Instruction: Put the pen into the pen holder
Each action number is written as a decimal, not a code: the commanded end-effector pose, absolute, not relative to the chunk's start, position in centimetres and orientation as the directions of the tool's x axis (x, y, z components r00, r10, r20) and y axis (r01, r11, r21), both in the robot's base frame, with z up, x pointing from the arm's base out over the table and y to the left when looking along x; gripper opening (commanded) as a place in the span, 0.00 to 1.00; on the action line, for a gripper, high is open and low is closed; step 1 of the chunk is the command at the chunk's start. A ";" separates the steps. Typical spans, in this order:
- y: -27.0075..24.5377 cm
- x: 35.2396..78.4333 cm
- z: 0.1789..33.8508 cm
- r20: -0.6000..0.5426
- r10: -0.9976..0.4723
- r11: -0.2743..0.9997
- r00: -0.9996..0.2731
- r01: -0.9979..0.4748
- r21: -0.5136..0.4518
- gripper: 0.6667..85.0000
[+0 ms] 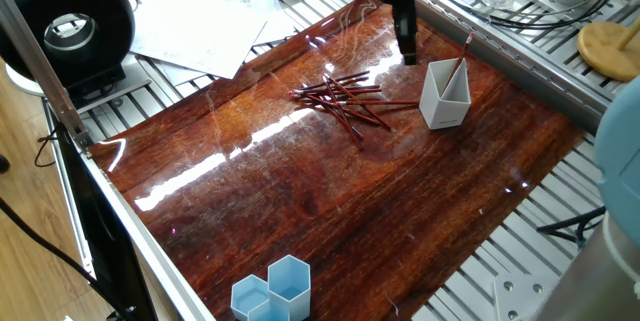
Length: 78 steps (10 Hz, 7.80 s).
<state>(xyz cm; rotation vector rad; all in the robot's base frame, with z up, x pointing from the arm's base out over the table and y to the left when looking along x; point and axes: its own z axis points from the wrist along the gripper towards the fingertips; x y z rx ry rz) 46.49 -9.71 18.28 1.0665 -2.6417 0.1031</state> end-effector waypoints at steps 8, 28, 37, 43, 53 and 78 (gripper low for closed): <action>-8.2 54.6 16.1 0.384 -0.664 0.701 -0.642 -0.713 0.019 0.53; -6.4 56.9 7.3 0.363 -0.683 0.707 -0.634 -0.698 0.111 0.57; -9.1 56.2 3.3 0.432 -0.692 0.664 -0.578 -0.744 0.067 0.50; -9.4 55.1 3.4 0.453 -0.709 0.634 -0.540 -0.770 0.075 0.44; -9.7 53.4 2.2 0.448 -0.717 0.626 -0.533 -0.776 0.078 0.43; -9.8 53.3 1.7 0.432 -0.701 0.646 -0.568 -0.762 0.045 0.07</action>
